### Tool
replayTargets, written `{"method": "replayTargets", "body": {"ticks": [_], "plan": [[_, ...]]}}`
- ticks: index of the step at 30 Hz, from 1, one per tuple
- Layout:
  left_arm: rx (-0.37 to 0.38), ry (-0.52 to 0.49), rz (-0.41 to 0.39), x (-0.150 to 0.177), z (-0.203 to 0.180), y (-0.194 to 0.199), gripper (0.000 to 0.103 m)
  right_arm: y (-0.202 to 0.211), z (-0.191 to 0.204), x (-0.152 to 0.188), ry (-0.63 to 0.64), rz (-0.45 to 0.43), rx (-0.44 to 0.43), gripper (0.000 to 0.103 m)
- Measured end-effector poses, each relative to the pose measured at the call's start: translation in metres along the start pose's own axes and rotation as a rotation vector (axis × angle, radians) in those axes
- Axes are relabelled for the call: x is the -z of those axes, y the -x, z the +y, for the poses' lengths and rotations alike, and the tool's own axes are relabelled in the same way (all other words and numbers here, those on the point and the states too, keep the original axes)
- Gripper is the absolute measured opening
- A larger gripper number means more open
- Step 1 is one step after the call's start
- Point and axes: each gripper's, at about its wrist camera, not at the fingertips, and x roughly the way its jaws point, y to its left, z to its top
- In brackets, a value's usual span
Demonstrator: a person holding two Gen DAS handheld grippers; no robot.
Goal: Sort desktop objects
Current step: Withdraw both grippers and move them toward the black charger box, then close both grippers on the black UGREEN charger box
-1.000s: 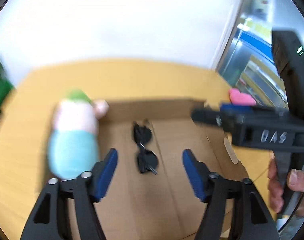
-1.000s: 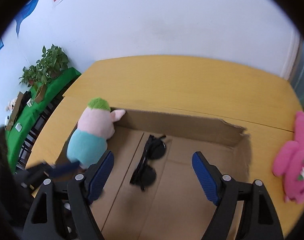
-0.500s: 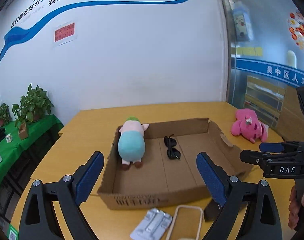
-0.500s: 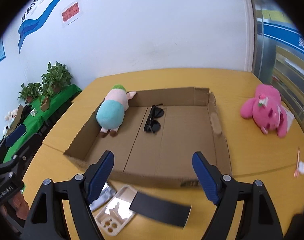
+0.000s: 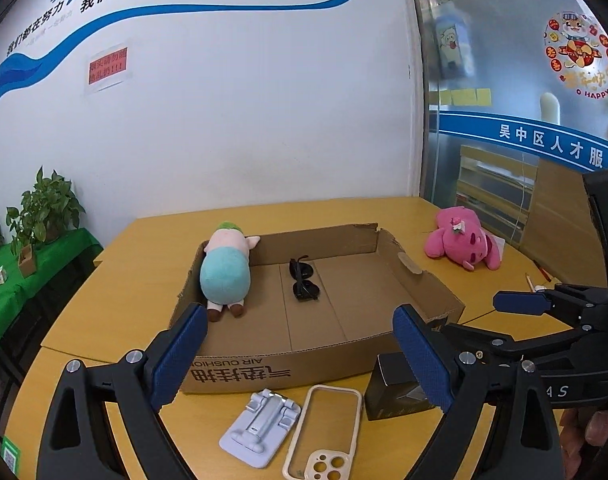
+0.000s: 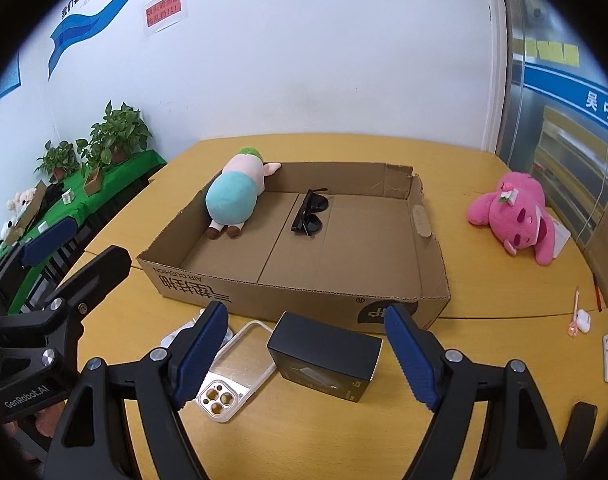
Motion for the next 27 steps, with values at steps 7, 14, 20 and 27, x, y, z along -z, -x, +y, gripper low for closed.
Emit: {"method": "replayTargets", "body": {"ticks": [7, 14, 20, 27], "plan": [[0.129, 0.059, 0.113, 0.010, 0.004, -0.032, 0.096, -0.028, -0.028, 0.011, -0.064, 0.083, -0.101, 0.081], [0.295, 0.160, 0.307, 0.030, 0.002, -0.083, 0.096, -0.064, -0.078, 0.041, -0.251, 0.214, -0.221, 0.081], [0.495, 0.222, 0.474, 0.049, -0.016, -0.135, 0.095, -0.095, -0.108, 0.059, -0.433, 0.262, -0.345, 0.081], [0.599, 0.259, 0.584, 0.062, -0.031, -0.174, 0.072, -0.104, -0.114, 0.054, -0.424, 0.225, -0.374, 0.081]]}}
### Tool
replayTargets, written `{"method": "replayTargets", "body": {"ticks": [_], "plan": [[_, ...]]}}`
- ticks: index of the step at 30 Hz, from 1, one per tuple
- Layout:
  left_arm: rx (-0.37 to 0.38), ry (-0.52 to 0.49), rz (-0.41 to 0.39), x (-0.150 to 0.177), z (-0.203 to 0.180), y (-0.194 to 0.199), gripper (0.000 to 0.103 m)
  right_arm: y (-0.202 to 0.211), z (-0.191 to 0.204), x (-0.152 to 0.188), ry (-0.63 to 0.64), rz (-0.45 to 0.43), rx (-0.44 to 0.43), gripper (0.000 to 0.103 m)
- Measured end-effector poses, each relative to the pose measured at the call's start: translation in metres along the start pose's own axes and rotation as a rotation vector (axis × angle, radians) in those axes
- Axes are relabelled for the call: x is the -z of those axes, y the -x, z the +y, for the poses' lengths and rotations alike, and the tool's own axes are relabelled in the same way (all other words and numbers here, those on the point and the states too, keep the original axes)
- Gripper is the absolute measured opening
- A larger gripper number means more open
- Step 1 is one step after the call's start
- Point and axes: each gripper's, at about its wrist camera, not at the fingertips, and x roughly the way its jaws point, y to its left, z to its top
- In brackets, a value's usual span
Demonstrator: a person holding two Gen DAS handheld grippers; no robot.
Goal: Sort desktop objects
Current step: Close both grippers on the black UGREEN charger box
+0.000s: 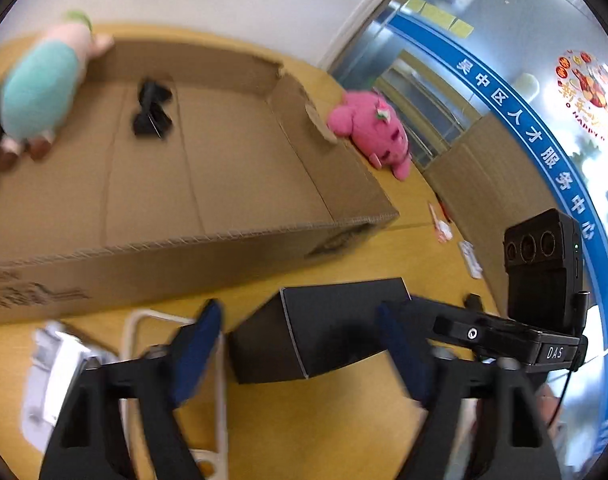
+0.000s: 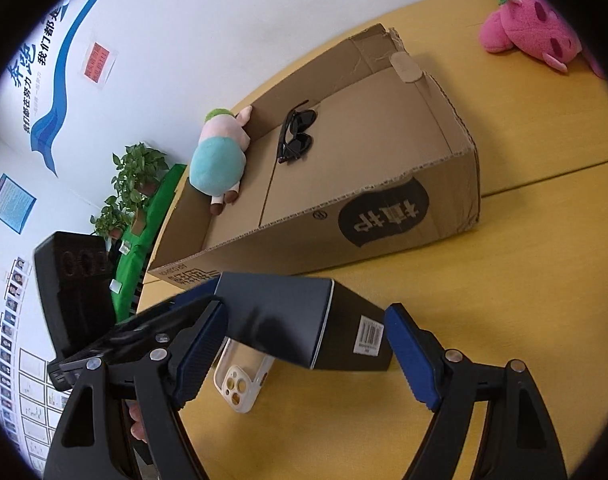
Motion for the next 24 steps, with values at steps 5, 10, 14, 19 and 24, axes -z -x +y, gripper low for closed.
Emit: {"method": "replayTargets", "body": {"ticks": [5, 10, 14, 19, 24], "plan": [[0.066, 0.032, 0.027, -0.001, 0.004, -0.005, 0.070, -0.008, -0.009, -0.006, -0.014, 0.019, -0.030, 0.080], [0.115, 0.076, 0.038, 0.007, 0.013, -0.003, 0.067, -0.009, -0.009, -0.002, -0.004, 0.021, -0.074, 0.069], [0.169, 0.105, 0.073, 0.018, 0.019, 0.003, 0.066, -0.008, -0.018, 0.008, -0.027, 0.055, -0.108, 0.066], [0.168, 0.090, 0.098, 0.020, 0.017, 0.001, 0.070, -0.007, -0.010, 0.009, 0.021, 0.052, -0.086, 0.066], [0.149, 0.056, 0.090, 0.025, 0.010, 0.008, 0.066, -0.003, -0.004, 0.013, 0.070, 0.053, -0.064, 0.065]]}}
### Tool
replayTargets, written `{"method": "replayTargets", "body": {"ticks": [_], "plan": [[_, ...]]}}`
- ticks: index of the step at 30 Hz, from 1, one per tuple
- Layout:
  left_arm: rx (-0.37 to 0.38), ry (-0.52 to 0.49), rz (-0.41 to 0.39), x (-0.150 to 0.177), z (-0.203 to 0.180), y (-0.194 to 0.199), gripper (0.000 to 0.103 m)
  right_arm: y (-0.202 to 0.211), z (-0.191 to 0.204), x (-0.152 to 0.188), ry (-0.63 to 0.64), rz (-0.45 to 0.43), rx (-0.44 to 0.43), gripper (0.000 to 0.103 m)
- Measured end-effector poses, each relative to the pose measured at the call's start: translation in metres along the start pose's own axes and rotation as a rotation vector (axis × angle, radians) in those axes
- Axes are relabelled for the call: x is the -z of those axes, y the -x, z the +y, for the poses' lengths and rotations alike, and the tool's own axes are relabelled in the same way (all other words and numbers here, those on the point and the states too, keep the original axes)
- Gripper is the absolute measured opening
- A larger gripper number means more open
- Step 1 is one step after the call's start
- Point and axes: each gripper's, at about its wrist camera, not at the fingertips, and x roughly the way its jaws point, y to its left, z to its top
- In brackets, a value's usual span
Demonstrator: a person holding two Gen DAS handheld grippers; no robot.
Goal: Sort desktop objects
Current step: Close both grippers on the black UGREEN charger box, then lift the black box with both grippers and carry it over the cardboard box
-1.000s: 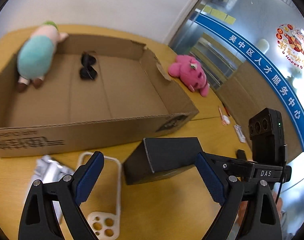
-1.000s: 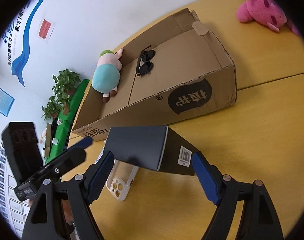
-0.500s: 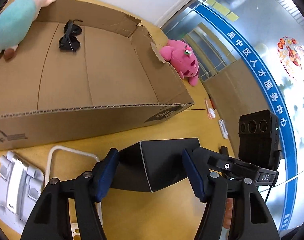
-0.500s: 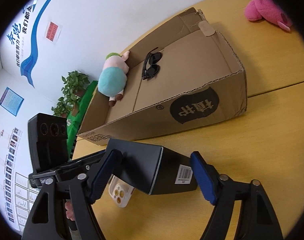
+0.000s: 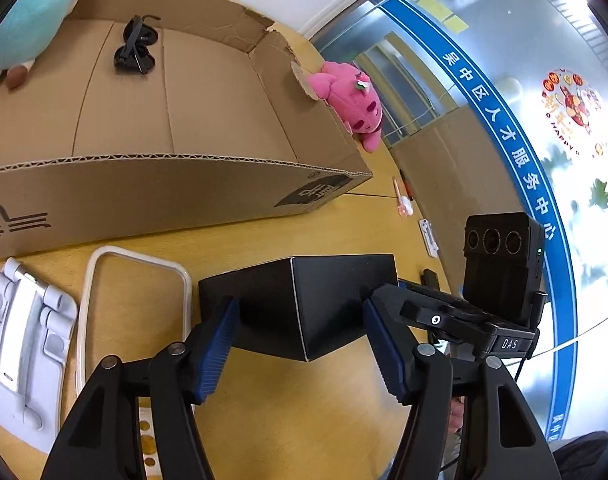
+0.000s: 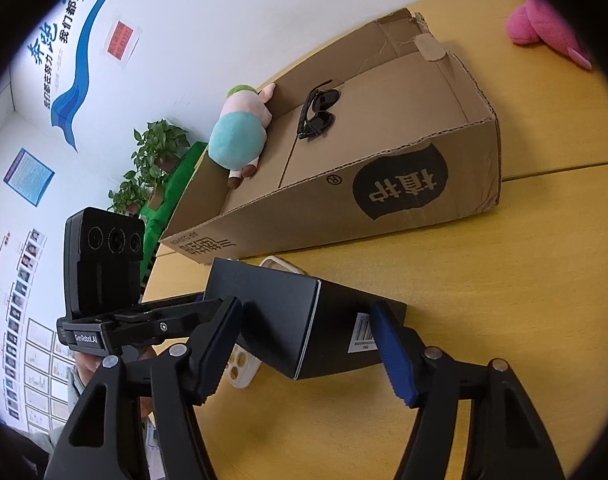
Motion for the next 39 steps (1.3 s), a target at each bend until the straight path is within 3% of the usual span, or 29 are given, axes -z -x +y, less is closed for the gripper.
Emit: {"method": "replayTargets", "body": {"ticks": [9, 13, 24, 30, 39], "plan": [[-0.023, -0.050, -0.023, 0.009, -0.022, 0.007, 0.061, 0.016, 0.014, 0.003, 0.036, -0.073, 0.078, 0.065], [-0.045, -0.094, -0.079, 0.006, -0.041, 0.019, 0.061, 0.033, 0.028, -0.001, 0.077, -0.124, 0.082, 0.065], [-0.069, -0.153, -0.124, 0.002, -0.063, 0.029, 0.058, 0.048, 0.036, 0.001, 0.109, -0.195, 0.092, 0.065], [-0.112, -0.204, -0.227, -0.015, -0.074, 0.059, 0.052, 0.056, 0.061, -0.011, 0.198, -0.207, 0.081, 0.064], [-0.158, -0.223, -0.283, -0.037, -0.069, 0.078, 0.050, 0.048, 0.085, -0.038, 0.272, -0.221, 0.090, 0.063]]}}
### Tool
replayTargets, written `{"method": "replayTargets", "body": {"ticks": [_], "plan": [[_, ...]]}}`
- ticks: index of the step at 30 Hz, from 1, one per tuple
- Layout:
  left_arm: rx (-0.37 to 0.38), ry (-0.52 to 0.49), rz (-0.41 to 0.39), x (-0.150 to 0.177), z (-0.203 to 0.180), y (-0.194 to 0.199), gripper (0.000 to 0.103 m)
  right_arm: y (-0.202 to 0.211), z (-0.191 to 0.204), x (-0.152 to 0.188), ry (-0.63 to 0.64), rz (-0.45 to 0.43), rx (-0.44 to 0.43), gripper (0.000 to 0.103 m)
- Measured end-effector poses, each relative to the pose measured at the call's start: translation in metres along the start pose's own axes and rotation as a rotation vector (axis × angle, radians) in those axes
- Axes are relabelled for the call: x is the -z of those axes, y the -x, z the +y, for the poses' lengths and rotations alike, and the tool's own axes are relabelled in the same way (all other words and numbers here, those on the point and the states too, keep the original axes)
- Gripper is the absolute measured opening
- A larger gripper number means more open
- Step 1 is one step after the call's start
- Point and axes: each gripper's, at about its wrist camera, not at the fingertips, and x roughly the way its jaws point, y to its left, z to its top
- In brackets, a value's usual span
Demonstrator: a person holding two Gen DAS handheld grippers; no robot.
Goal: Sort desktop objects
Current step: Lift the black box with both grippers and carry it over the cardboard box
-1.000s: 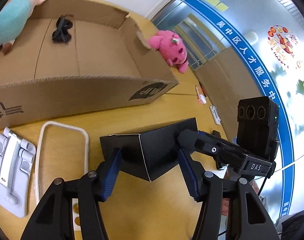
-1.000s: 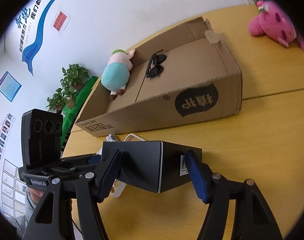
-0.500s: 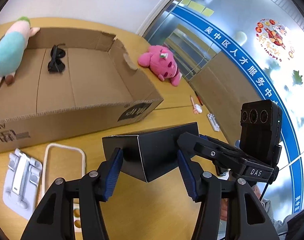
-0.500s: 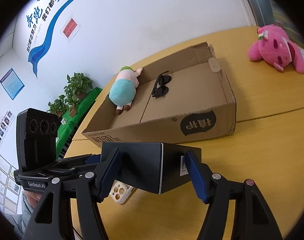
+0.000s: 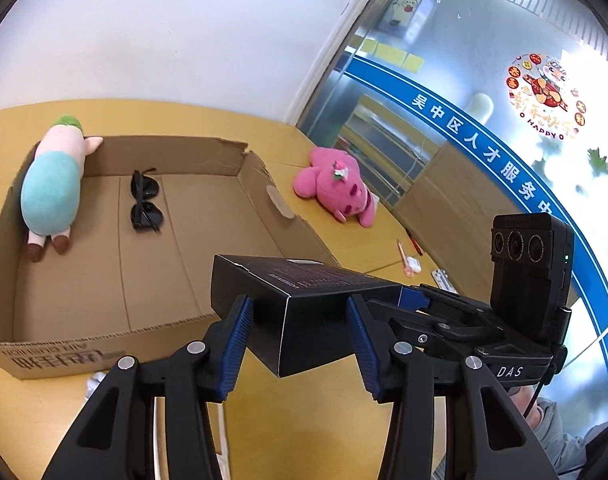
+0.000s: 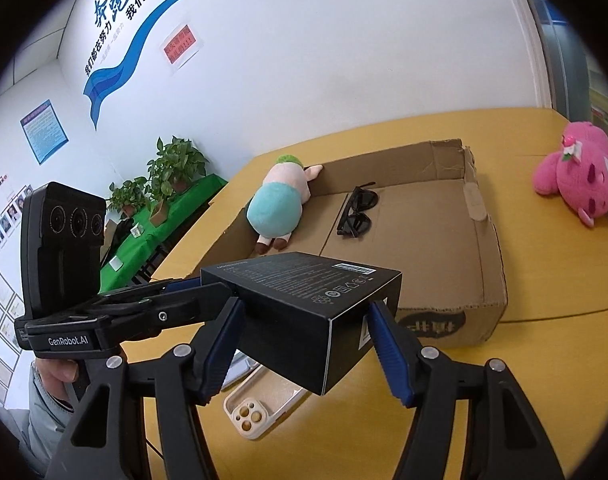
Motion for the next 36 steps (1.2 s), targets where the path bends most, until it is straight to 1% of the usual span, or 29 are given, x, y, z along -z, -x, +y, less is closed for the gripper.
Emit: {"method": "replayTargets", "body": {"ticks": [5, 10, 22, 25, 27, 32, 36], "plan": [[-0.019, -0.014, -0.003, -0.007, 0.005, -0.003, 0.049, -0.009, 0.004, -0.010, 0.029, 0.007, 0.021, 0.062], [-0.033, -0.018, 0.008, -0.016, 0.013, -0.014, 0.049, -0.019, 0.007, -0.026, 0.077, -0.002, 0.075, 0.059], [-0.028, 0.040, 0.014, -0.054, 0.047, -0.045, 0.048, -0.057, -0.012, -0.061, 0.080, 0.015, 0.099, 0.059], [-0.050, 0.035, 0.007, -0.073, 0.053, -0.054, 0.046, -0.070, -0.019, -0.077, 0.078, 0.007, 0.110, 0.059], [-0.051, 0.040, 0.006, -0.089, 0.059, -0.061, 0.046, -0.077, -0.024, -0.088, 0.076, 0.000, 0.108, 0.059], [-0.074, 0.026, 0.001, -0.130, 0.074, -0.083, 0.046, -0.100, -0.044, -0.127, 0.061, -0.008, 0.099, 0.059], [-0.105, 0.039, 0.024, -0.160, 0.093, -0.108, 0.045, -0.127, -0.067, -0.157, 0.043, -0.002, 0.096, 0.059]]}}
